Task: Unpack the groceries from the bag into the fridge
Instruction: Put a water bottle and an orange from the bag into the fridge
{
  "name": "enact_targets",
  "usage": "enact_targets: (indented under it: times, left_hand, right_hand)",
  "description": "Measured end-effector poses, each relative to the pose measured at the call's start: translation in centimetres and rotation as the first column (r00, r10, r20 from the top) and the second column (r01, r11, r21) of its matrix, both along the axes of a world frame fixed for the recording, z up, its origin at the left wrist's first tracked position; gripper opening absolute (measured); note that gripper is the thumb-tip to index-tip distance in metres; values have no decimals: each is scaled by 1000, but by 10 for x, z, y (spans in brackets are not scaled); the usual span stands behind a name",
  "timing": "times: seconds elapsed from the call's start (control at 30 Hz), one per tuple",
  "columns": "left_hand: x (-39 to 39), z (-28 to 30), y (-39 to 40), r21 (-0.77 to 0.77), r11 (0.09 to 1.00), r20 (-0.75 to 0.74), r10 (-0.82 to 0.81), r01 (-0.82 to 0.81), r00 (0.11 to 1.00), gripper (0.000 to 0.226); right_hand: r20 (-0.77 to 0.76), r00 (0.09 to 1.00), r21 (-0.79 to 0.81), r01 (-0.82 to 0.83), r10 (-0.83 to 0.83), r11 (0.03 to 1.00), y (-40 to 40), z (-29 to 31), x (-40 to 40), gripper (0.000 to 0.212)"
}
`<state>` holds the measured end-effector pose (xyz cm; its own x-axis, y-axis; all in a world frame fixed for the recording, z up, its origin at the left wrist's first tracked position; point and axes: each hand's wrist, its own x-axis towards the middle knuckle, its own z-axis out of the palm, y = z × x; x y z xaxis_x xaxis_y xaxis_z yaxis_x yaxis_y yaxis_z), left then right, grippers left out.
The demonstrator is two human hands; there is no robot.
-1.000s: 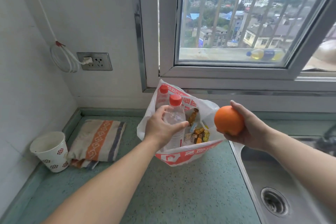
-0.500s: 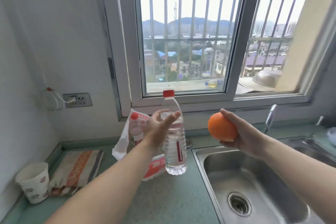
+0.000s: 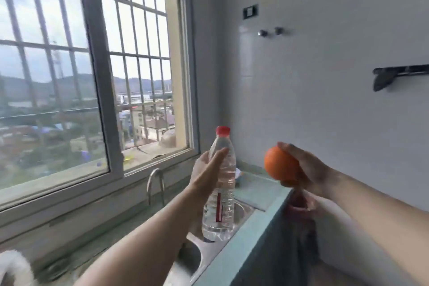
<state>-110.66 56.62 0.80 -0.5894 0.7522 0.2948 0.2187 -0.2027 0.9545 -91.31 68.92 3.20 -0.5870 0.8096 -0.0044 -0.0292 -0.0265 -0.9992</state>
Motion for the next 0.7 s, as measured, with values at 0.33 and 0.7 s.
enact_targets:
  times: [0.33,0.7]
  left_hand:
    - [234,22,182,-25,753,-31,-658,658,752,44]
    - [469,9,231,-6,225,104,-969,974,224,27]
  right_hand:
    - [-38,817,3,576,-575,818,49,16,232,30]
    - [-28,182,1,983,-983,182,-45,26,439,35]
